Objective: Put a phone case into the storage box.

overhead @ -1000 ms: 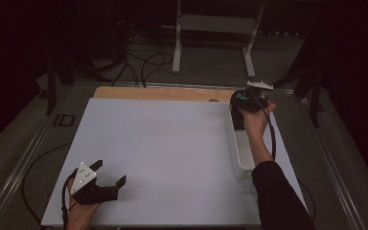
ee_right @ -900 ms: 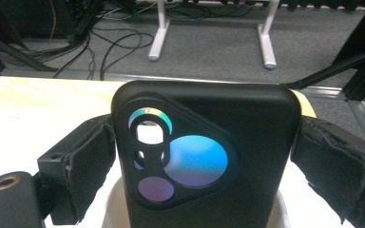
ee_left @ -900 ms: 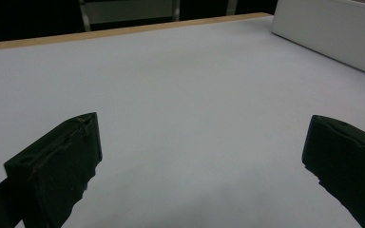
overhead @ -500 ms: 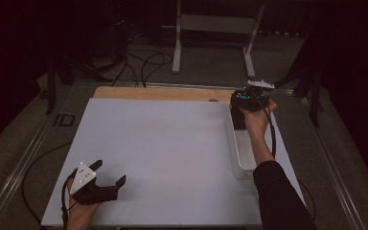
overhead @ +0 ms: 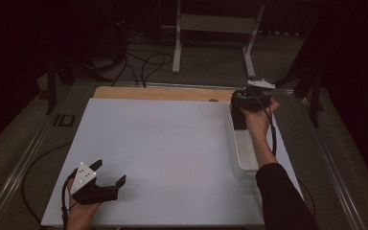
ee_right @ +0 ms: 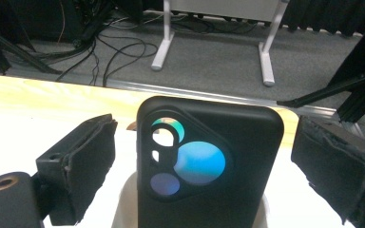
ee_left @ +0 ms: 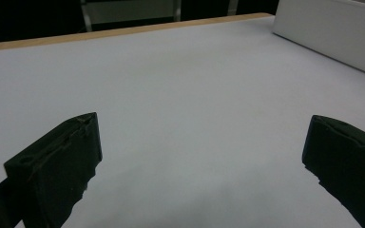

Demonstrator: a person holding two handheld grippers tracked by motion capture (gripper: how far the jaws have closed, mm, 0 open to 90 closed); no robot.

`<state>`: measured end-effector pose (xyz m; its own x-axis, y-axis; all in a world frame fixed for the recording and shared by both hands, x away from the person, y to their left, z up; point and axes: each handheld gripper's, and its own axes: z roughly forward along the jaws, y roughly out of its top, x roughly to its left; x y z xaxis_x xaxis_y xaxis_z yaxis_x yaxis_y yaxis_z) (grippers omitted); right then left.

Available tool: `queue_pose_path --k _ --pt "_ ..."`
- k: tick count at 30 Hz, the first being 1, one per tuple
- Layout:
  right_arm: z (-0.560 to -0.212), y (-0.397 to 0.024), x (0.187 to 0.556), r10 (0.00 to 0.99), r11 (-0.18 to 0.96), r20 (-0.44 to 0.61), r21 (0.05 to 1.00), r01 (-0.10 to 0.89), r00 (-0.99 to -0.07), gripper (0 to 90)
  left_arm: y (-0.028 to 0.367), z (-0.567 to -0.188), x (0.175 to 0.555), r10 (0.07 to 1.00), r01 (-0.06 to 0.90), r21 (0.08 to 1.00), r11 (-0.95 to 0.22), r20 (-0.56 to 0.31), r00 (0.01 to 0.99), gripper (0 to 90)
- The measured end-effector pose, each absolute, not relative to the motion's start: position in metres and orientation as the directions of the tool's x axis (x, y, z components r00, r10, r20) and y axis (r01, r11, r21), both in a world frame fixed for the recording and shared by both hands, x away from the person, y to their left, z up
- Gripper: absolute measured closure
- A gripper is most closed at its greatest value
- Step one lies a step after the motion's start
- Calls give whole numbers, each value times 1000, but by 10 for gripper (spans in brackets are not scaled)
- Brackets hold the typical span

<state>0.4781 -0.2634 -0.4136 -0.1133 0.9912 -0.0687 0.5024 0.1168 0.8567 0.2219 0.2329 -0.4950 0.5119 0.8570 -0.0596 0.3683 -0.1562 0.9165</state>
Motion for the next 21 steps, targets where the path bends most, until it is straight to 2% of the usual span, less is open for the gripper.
queue_pose_path --k 14,21 --pt "-401 -255 454 971 190 -93 859 476 -218 75 233 -494 222 861 369 916 -156 -57 506 0" --pt "-402 -253 428 957 194 -66 870 453 -283 75 229 -494 223 857 381 906 -181 -45 513 0"
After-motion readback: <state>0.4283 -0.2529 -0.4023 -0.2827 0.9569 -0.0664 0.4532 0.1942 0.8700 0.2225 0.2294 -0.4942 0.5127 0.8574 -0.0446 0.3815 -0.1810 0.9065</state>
